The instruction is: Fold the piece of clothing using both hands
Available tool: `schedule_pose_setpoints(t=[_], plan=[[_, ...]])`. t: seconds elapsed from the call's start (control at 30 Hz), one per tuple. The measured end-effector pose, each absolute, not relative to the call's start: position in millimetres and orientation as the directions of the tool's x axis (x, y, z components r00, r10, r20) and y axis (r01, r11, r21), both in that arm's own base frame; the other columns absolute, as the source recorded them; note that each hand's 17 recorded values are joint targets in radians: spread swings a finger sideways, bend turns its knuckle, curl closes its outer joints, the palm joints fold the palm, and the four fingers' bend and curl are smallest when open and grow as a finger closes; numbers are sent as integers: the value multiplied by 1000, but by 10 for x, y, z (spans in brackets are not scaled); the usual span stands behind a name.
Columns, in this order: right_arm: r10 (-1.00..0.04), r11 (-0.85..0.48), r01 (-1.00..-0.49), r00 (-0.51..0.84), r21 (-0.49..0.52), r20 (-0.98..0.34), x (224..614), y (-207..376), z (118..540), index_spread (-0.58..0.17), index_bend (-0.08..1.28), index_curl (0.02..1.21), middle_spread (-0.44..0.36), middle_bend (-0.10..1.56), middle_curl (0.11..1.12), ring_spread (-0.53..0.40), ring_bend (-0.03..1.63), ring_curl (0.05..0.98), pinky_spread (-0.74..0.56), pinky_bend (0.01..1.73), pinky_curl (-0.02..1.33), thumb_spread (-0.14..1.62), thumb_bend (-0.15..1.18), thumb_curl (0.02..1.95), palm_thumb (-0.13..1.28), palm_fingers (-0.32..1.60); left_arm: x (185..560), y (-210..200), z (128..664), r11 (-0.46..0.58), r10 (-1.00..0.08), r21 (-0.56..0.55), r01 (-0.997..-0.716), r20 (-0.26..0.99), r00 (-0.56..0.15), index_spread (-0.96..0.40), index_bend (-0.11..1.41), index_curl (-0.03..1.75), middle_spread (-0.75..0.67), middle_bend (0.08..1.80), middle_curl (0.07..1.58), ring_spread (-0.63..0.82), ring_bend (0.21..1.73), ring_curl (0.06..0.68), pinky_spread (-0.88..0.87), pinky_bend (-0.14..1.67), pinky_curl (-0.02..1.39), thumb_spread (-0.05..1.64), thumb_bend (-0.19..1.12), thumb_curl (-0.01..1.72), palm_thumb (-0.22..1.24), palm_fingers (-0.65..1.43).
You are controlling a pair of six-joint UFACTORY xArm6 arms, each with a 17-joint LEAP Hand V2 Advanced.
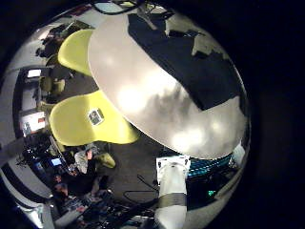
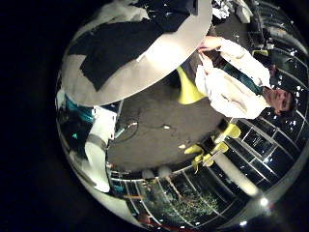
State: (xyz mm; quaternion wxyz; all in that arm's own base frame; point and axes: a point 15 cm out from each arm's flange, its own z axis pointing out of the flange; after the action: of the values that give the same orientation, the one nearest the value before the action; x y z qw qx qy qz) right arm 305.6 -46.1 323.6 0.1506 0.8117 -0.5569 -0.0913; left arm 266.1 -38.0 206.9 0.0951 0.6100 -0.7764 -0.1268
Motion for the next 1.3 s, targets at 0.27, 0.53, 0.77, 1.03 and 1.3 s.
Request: schedule_pose_setpoints(t=[0.27, 0.53, 0.77, 1.03, 1.3], plan=[[-944, -305, -863, 331, 402, -6, 2891, -562, 3029, -354, 170, 308, -36, 324, 370, -33, 763, 187, 222, 738, 55, 1283, -14, 285, 443, 331, 2871, -730, 1355, 328, -925, 294, -898, -92, -368, -36, 146, 428, 159, 179, 404, 264, 695, 184, 240, 426, 372, 960, -39, 287, 165, 113], [-949, -290, -867, 315, 406, -5, 2746, -624, 3024, -355, 172, 310, -36, 322, 372, -33, 763, 188, 221, 739, 55, 1283, -14, 286, 440, 331, 2941, -600, 1161, 287, -917, 303, -909, -188, -352, -54, 208, 426, -15, 383, 445, 119, 678, 171, 173, 314, 325, 927, -10, 312, 248, 372], [-953, -280, -877, 304, 390, 1, 2717, -681, 3088, -357, 170, 312, -41, 329, 374, -33, 760, 188, 221, 738, 54, 1287, -13, 287, 442, 333, 2966, -604, 1212, 273, -925, 284, -919, -184, -332, -263, 291, 553, -298, 774, 649, -357, 939, 277, -313, 447, 364, 1093, 24, 324, 447, 993], [-952, -282, -875, 307, 393, 0, 2721, -673, 3079, -357, 171, 313, -46, 332, 374, -38, 760, 189, 209, 739, 52, 1293, -14, 290, 436, 332, 2995, -573, 1466, 270, -930, 249, -930, -184, -319, -452, 369, 741, -448, 859, 794, -485, 1101, 398, -602, 677, 477, 1265, 7, 304, 506, 1039], [-952, -283, -876, 308, 390, 1, 2728, -674, 3079, -356, 169, 311, -46, 339, 375, -48, 766, 192, 206, 733, 49, 1294, -14, 292, 434, 341, 2895, -548, 1670, 275, -926, 296, -915, -173, -334, -543, 384, 903, -509, 896, 878, -498, 1162, 451, -680, 778, 544, 1328, -5, 299, 540, 982]])
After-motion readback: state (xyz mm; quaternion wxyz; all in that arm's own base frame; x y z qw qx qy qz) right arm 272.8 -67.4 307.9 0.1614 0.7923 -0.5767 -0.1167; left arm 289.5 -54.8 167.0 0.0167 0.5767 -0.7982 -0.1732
